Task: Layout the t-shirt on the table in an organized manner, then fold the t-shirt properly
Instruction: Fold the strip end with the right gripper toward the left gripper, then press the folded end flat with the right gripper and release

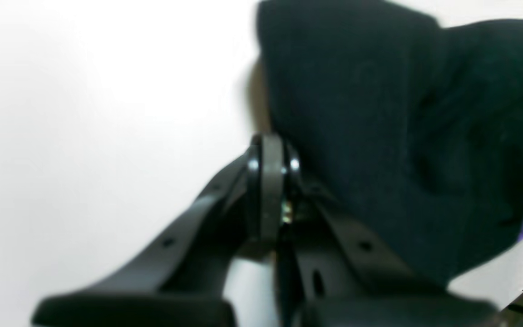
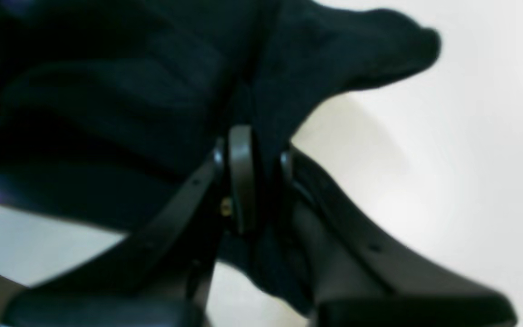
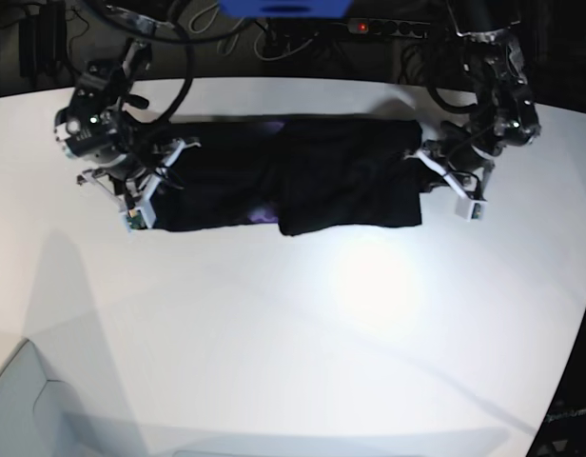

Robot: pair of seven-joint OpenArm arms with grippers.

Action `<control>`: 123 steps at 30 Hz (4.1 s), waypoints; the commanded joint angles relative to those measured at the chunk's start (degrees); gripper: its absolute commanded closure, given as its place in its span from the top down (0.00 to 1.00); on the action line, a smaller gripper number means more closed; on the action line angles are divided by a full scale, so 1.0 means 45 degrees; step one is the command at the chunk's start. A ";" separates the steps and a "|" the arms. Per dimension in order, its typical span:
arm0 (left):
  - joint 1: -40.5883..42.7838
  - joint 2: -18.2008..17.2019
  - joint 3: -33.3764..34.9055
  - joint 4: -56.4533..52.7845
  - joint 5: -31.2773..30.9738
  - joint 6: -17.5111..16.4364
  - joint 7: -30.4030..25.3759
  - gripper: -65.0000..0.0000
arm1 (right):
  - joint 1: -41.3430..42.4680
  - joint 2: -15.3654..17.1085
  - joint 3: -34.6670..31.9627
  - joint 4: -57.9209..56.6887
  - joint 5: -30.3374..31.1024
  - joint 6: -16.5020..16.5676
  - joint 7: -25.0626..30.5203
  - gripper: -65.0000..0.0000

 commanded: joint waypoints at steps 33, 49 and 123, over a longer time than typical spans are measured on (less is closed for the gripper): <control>-0.0488 0.0158 0.0020 -0.0162 0.0779 -0.0010 0.0358 0.00 | 0.2027 0.0008 -1.0669 -0.3576 0.0181 -0.0427 0.3485 0.00; -0.0331 0.0139 -0.0039 0.0678 0.0759 -0.0010 0.0358 0.00 | 0.3844 0.0008 -1.1138 -0.6741 0.0200 -0.0563 0.4619 0.00; 0.1212 -0.0389 -0.1894 0.5992 -0.1116 -0.0166 0.1627 0.00 | 0.4449 0.1276 -0.9028 -0.5296 0.0220 -0.0524 0.4892 0.52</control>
